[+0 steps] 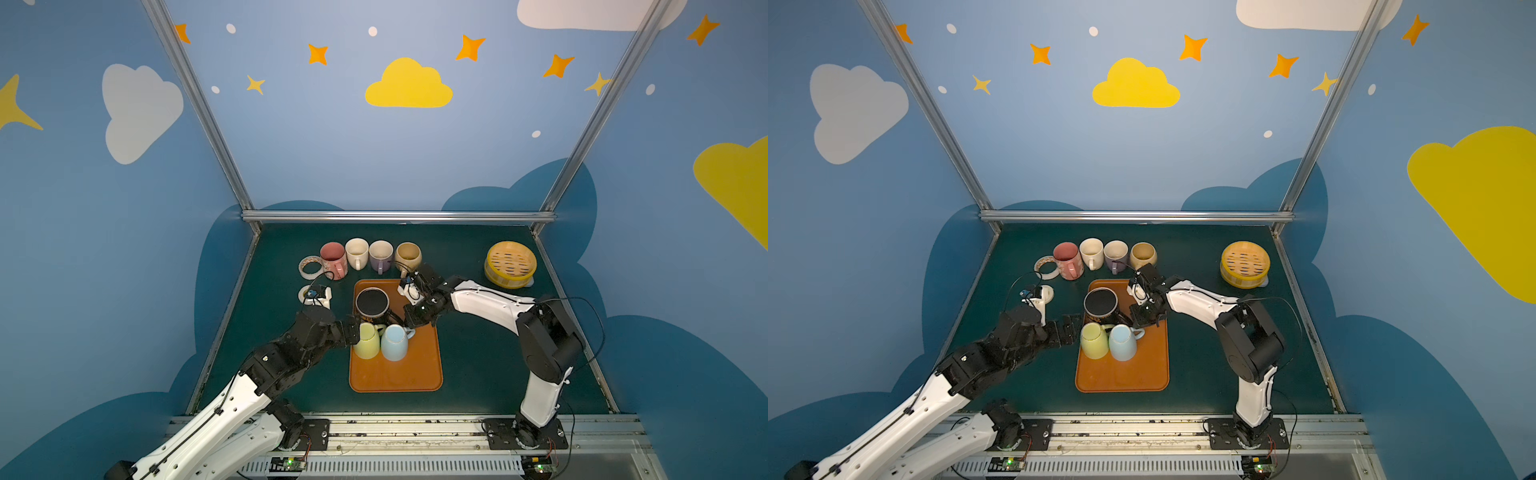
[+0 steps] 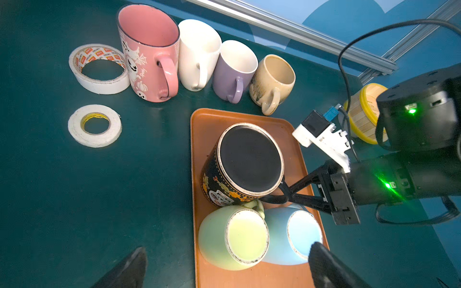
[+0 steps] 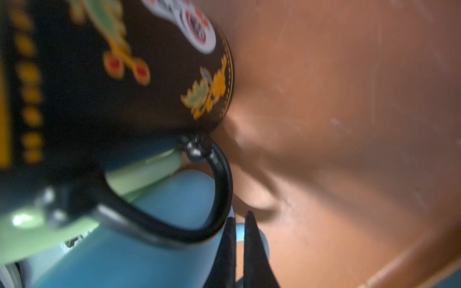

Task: Turn the mug right side up
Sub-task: Rotate the mug on the tray, then pick up the mug from the tray.

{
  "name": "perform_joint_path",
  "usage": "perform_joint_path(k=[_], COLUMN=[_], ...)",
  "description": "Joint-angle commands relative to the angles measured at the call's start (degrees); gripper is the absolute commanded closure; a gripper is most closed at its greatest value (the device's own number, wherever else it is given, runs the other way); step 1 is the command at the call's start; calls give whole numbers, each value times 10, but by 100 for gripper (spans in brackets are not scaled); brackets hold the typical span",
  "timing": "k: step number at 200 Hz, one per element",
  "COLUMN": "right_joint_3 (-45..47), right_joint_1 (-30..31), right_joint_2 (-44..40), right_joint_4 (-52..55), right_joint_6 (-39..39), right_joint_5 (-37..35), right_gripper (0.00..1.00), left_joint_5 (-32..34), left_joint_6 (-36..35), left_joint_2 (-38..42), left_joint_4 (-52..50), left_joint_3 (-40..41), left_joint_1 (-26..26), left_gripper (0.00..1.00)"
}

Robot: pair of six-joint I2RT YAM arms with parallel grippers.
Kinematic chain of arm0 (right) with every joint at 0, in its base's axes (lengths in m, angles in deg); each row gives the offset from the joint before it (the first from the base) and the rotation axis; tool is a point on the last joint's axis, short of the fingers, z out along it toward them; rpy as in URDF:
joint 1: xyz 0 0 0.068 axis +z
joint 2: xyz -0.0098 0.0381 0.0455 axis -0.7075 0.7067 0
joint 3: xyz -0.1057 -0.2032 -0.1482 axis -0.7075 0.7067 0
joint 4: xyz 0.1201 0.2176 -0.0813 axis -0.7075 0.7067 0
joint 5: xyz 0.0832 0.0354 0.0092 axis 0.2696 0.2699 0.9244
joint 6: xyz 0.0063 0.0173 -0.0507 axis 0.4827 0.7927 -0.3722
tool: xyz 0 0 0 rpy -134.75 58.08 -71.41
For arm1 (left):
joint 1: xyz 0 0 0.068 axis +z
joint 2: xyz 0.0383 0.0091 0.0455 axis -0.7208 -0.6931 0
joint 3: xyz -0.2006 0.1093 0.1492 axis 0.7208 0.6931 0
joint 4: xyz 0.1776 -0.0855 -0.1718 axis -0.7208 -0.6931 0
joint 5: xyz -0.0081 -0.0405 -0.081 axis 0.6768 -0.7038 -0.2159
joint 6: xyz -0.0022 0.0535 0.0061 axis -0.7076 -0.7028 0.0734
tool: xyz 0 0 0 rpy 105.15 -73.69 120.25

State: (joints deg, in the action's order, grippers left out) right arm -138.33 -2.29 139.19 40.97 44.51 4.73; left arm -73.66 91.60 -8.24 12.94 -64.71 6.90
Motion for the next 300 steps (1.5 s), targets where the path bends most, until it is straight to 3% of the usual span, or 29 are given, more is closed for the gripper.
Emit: perform_joint_path(k=[1, 120, 197, 245, 300], right_joint_3=[20, 131, 124, 123, 109], right_joint_1=[13, 57, 62, 96, 133], right_joint_2=[-39, -141, -220, -259, -229], right_joint_4=[3, 16, 99, 133, 127], right_joint_6=[1, 7, -48, -111, -174], right_joint_5=[-4, -56, -118, -124, -102], right_gripper=[100, 99, 73, 56, 50], left_joint_5=[-10, -38, -45, -56, -76], left_joint_6=[3, -4, -27, -59, -85], left_joint_2=[-6, -33, -45, -37, -26], left_joint_4=[3, 29, 30, 16, -8], left_joint_3=[2, 1, -42, -68, -91], left_joint_1=[2, 2, 4, 7, 11], left_gripper=[0, 0, 0, 0, 0])
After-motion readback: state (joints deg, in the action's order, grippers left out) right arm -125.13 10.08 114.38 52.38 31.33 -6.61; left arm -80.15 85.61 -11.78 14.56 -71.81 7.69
